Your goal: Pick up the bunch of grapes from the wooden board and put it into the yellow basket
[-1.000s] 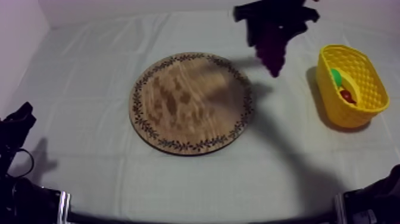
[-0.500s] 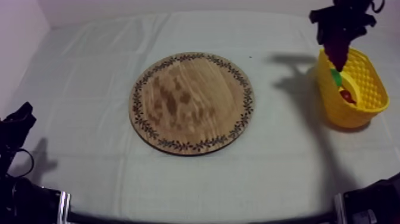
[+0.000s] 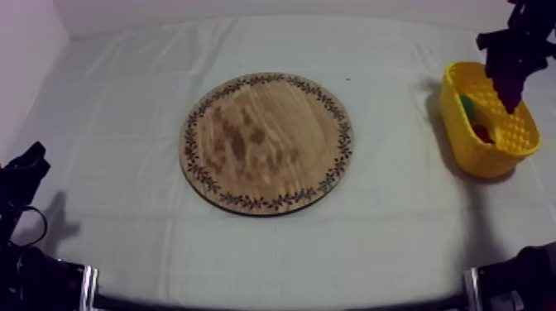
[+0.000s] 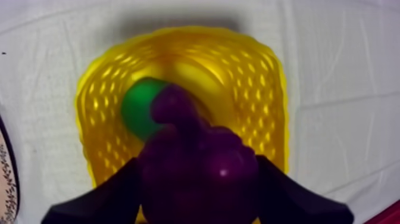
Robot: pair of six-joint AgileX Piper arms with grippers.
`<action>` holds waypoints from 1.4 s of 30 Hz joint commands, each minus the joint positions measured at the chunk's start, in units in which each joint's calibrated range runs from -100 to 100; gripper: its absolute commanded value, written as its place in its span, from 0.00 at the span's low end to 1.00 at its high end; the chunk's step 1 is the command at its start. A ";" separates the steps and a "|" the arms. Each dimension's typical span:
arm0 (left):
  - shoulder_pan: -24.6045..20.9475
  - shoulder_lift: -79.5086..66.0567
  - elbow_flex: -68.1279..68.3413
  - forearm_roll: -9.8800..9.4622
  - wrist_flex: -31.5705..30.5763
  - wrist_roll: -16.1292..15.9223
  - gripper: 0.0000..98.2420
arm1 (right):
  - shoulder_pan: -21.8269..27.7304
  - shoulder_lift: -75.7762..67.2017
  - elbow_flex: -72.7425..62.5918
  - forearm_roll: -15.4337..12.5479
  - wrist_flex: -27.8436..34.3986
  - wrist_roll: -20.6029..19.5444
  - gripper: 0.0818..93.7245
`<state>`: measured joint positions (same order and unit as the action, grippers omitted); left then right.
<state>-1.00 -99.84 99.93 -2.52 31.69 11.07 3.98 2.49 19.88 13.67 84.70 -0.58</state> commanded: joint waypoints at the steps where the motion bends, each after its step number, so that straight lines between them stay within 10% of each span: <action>1: 0.02 0.02 -0.04 0.01 -0.01 -0.01 0.00 | -0.18 0.54 0.99 0.00 -0.23 -0.26 0.50; 9: 0.02 0.02 -0.04 0.01 -0.01 -0.01 0.00 | -0.27 4.45 4.53 -0.16 -3.28 -0.12 0.53; 22: 0.02 0.02 -0.04 0.01 -0.01 -0.01 0.00 | -0.10 8.17 4.33 -1.21 -3.84 2.35 0.85; 42: 0.02 0.02 -0.04 0.01 -0.01 -0.01 0.00 | 1.53 -16.83 15.35 -5.18 -10.10 4.85 0.38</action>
<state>-1.00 -99.84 99.93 -2.52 31.69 11.07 5.41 -10.91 32.83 8.48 75.85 4.31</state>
